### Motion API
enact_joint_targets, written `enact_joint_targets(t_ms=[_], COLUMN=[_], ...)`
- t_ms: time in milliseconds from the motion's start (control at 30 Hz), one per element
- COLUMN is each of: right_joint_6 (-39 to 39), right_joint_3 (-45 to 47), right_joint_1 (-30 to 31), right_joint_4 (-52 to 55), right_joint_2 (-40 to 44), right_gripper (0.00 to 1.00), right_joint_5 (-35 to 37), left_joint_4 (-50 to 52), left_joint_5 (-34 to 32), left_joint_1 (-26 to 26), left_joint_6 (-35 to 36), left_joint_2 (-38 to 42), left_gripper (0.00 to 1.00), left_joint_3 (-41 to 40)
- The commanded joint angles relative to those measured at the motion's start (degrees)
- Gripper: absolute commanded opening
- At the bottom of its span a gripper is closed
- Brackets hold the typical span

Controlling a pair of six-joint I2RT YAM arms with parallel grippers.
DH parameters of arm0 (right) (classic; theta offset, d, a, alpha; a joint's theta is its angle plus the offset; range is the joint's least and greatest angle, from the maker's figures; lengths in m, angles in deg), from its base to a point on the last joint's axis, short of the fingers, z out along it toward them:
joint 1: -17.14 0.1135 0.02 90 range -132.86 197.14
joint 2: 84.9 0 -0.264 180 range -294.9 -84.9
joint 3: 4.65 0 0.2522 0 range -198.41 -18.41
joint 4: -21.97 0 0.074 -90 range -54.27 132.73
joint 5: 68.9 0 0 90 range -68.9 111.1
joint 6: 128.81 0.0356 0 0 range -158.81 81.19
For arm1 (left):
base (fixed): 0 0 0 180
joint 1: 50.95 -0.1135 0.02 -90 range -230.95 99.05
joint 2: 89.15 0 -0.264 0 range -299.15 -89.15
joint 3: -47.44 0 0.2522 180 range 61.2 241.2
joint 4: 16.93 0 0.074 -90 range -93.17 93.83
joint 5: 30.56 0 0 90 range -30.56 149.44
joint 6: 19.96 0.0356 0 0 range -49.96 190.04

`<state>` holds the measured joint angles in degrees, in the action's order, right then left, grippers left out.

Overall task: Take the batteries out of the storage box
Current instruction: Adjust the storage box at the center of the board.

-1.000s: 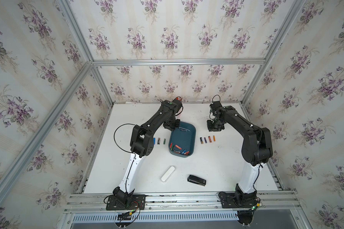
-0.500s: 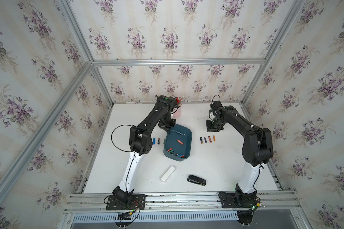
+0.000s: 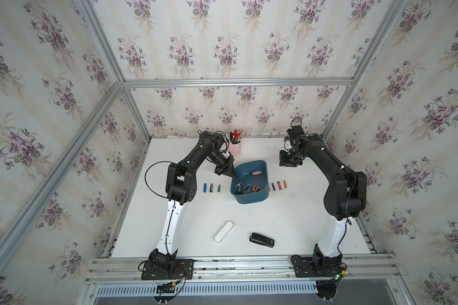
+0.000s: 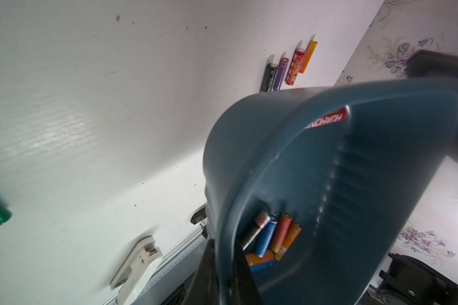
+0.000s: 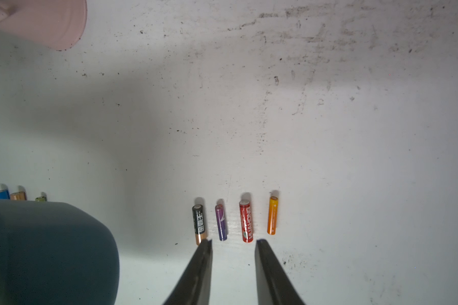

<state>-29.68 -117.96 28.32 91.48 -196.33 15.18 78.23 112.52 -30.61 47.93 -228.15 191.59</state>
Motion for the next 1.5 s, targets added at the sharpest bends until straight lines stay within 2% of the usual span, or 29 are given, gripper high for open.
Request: enact_joint_targets(t_ms=[0, 133, 300, 467, 667, 900, 1100, 1300, 1367, 1467], right_joint_6=[-0.6, -0.9, -1.0, -1.6, -2.0, -1.8, -1.7, -1.0, -0.6, -0.5], right_joint_3=[-1.5, -2.8, -2.8, -2.7, -2.2, -0.5, 0.0, -1.7, -1.8, -1.6], right_joint_1=[0.0, -0.2, -0.1, -0.1, -0.2, 0.0, 0.5, 2.3, 3.1, 5.6], right_joint_4=[2.5, 3.1, 3.2, 4.1, 5.1, 5.2, 5.3, 6.0, 5.7, 5.3], right_joint_2=[-0.4, -1.1, -1.2, -0.9, 1.2, 2.9, 3.5, 4.2, 4.5, 4.1], right_gripper=[0.33, 0.33, 0.33, 0.33, 0.33, 0.33, 0.33, 0.34, 0.34, 0.34], right_joint_5=[0.3, 0.4, 0.6, 0.9, 1.8, 2.0, 2.1, 2.2, 2.3, 3.0], left_joint_4=[-1.3, 0.0, -1.2, -5.5, -11.2, -16.8, -18.1, -17.0, -16.5, -15.3], left_joint_5=[2.1, -7.0, -22.0, -30.0, -32.3, -31.5, -31.8, -32.3, -32.2, -35.5], left_joint_1=[-0.2, -0.2, 1.1, 2.5, 3.3, 4.4, 4.5, 4.3, 4.3, 4.0], left_joint_6=[-1.1, -1.4, -2.4, -3.0, -4.7, -6.4, -6.4, -6.0, -6.2, -6.1], left_joint_2=[0.6, 0.2, 0.8, 1.1, 2.2, 2.4, 3.0, 5.1, 6.8, 11.0], left_gripper=[0.00, 0.00, 0.00, 0.00, 0.00, 0.01, 0.15, 0.36, 0.38, 0.40], left_joint_3=[0.4, 2.7, 4.4, 2.5, -2.1, -6.3, -8.9, -8.6, -7.7, -7.3])
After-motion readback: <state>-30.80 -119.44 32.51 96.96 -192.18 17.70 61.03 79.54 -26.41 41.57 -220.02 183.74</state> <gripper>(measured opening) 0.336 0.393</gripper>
